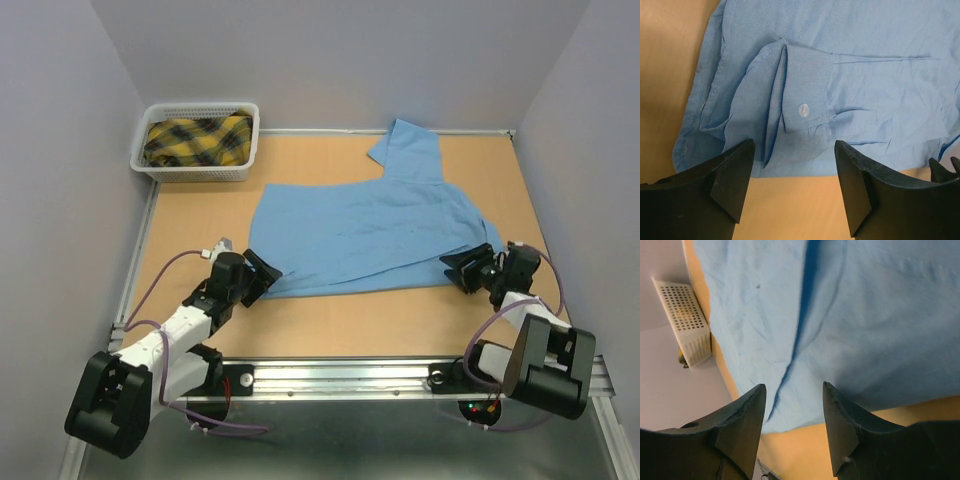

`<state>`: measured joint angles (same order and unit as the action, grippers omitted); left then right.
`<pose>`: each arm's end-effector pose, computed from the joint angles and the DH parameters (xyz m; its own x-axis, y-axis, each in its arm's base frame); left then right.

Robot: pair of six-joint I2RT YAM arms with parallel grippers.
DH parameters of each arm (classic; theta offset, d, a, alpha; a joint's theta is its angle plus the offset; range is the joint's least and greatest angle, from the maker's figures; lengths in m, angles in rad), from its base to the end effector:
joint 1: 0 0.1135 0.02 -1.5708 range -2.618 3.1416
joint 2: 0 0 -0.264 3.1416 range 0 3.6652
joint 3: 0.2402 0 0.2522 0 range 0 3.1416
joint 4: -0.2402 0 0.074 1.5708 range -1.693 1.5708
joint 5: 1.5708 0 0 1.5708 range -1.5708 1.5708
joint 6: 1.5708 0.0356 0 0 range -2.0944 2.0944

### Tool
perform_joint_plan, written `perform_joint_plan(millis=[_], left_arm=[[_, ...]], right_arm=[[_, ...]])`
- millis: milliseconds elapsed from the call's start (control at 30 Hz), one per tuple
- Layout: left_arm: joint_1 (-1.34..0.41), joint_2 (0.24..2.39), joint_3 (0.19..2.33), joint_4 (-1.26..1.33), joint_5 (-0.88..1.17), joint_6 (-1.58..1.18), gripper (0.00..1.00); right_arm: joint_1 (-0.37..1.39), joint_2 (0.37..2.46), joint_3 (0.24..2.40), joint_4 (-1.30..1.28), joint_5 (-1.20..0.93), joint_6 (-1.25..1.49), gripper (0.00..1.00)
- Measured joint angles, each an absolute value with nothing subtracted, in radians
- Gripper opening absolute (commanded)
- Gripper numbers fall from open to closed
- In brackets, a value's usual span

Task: Fold and stack the long sleeve shirts
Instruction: Fold the shirt

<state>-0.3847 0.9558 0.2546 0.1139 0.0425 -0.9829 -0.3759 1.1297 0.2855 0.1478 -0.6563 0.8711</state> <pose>0.1707 -0.0707 0.1562 -0.6241 -0.6442 -0.4421 -0.2012 0.6793 -0.7057 0.1878 -0.0507 0.1434 -0.4948 0.8469 -0.1946 0.3634 0.4051 0.8390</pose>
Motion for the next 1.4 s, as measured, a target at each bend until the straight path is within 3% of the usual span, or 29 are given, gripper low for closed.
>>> perform_joint_plan(millis=[200,400,600,800,967,1100,1400], left_arm=[[-0.384,0.955,0.255,0.110,0.039,-0.997,0.77],[-0.377,0.944,0.255,0.092,0.039,-1.013,0.77],[-0.375,0.932,0.313,-0.020,0.036,-0.984,0.77],[-0.373,0.955,0.538,-0.125,0.033,-0.897,0.77],[-0.380,1.108,0.710,-0.092,0.063,-0.832,0.77],[-0.406,1.351,0.818,-0.050,0.117,-0.778,0.77],[-0.476,1.604,0.819,0.005,0.186,-0.754,0.77]], right_arm=[[-0.370,1.215,0.216,0.236,-0.638,0.912,0.54],[-0.365,1.057,0.207,0.134,-0.458,0.907,0.54],[-0.365,0.965,0.333,-0.106,-0.250,0.834,0.54],[-0.296,1.098,0.550,-0.172,-0.216,0.757,0.54],[-0.132,1.279,0.728,-0.174,-0.186,0.678,0.54],[-0.045,1.380,0.804,-0.174,-0.152,0.628,0.54],[-0.005,1.568,0.826,-0.175,-0.110,0.553,0.54]])
